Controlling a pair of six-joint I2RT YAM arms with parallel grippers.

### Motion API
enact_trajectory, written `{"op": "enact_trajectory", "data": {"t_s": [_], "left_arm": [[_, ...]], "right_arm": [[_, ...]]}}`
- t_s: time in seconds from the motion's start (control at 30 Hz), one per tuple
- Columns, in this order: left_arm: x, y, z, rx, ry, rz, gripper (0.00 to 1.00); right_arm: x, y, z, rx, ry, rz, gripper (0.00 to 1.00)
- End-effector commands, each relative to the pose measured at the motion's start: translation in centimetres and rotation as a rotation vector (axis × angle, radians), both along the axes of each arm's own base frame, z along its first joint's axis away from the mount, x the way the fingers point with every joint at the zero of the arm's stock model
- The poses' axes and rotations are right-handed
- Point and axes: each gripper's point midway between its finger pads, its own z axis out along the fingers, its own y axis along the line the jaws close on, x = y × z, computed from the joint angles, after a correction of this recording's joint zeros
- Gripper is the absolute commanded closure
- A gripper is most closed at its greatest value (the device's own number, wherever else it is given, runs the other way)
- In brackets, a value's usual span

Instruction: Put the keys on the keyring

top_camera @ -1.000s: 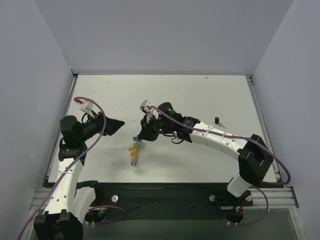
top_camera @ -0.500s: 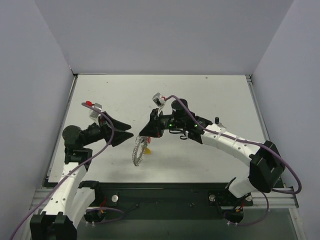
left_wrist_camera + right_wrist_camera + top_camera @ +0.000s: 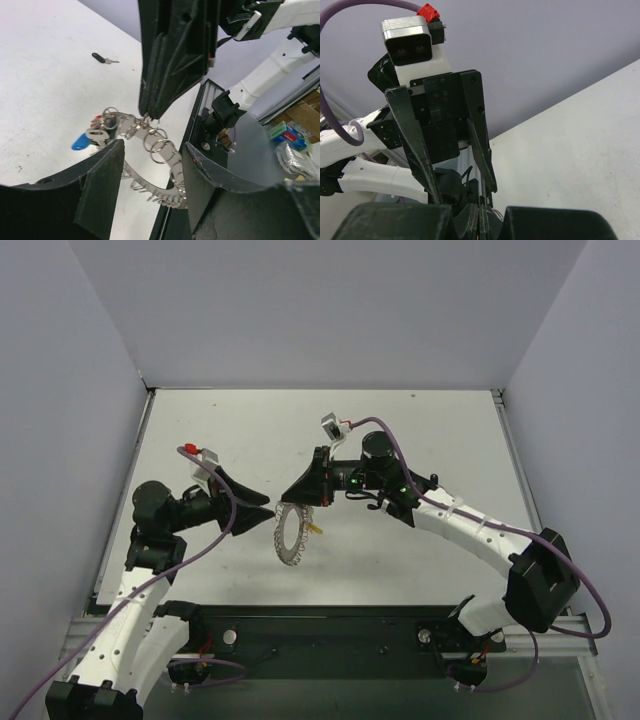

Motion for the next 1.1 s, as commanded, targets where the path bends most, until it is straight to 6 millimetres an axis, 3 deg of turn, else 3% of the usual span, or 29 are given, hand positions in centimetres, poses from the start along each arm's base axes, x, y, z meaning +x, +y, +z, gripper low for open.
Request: {"op": "enact_trajectory", "data": {"t_s": [0.0,0.2,0.43,0.83,1.07], "left_arm": [[0.8,0.3,2.4,0.001,-0.089,0.061,0.41],[1.2,0.2,3.0,-0.006,-0.096,0.056,0.46],[-0.4,-1.0,3.8,-0.045,-0.12,-0.043,0.47],[0.3,-1.0,4.2,-0.02,-0.133,-0.006,0.51],[-0.1,-1.3,4.8,-0.027,-0.145,-0.039,0.53]], "right_arm": [[-1.9,-0.7,5.5,0.146,-0.139,0.069,1.0],[-2.0,-1.2,6.2,0.176,-0.153,0.044,1.0],[-0.9,-2.1,7.1,0.218,-0.175,-0.093,1.0],[-4.0,-0.9,7.0,0.202,-0.198,0.131,1.0],[-3.6,-1.4,7.1,0.19,-0.218,0.065,1.0]]}}
